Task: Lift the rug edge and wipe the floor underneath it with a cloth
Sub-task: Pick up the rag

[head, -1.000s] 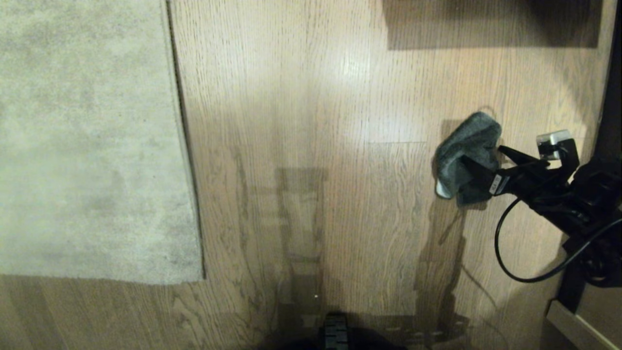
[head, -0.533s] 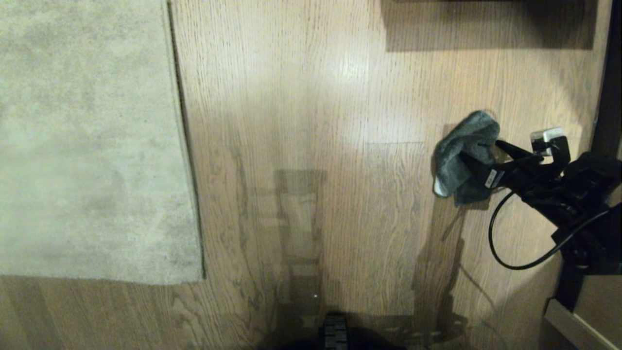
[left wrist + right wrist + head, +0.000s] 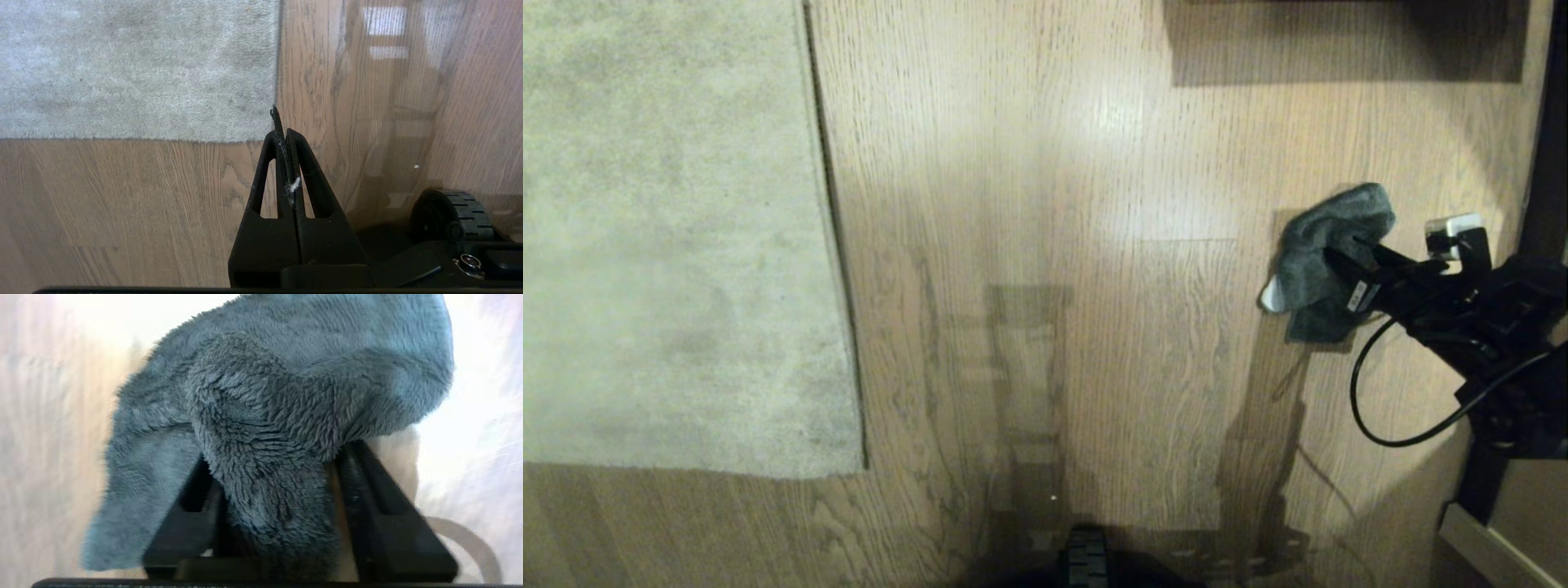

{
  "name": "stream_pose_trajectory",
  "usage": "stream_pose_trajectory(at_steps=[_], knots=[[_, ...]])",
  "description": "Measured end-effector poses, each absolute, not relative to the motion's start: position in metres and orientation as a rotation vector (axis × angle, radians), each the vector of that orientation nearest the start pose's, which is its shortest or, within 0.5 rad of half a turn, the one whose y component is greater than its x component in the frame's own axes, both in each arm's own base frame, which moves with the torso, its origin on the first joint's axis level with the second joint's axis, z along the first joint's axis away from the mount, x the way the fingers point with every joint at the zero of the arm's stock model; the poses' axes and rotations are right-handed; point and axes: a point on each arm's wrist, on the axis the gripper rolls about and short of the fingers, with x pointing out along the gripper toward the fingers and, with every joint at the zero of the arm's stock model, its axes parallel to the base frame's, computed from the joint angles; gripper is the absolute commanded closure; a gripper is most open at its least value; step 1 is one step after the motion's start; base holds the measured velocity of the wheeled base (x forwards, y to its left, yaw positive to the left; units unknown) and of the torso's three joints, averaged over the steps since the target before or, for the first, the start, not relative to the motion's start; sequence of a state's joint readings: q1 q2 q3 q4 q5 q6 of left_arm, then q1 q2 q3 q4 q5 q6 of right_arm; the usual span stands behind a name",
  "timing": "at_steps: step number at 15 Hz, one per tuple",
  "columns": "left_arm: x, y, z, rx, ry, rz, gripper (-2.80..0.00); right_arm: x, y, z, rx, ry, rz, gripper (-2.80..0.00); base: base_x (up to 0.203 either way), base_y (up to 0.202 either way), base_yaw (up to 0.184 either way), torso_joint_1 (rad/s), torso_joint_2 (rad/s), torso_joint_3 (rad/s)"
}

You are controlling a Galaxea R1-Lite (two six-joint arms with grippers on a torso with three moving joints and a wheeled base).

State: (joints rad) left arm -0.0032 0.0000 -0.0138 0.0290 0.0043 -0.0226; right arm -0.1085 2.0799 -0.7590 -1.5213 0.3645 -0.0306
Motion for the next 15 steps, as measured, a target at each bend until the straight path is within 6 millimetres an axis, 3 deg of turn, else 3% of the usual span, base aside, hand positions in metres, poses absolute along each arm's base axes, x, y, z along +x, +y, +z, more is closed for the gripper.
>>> stream_pose_trajectory(at_steps=[7,15], knots=[[-0.024,0.0,0.076,-0.023,0.015,0.002,0.0,0.32,-0.029,0.123,-0.054,-0.097,0.248,0.0,0.0,0.0,0.0,0.0,0.0,0.0],[-0.024,0.0,0.076,-0.022,0.015,0.001,0.0,0.25,-0.043,0.125,-0.035,-0.017,0.165,0.0,0.0,0.0,0.0,0.0,0.0,0.0]])
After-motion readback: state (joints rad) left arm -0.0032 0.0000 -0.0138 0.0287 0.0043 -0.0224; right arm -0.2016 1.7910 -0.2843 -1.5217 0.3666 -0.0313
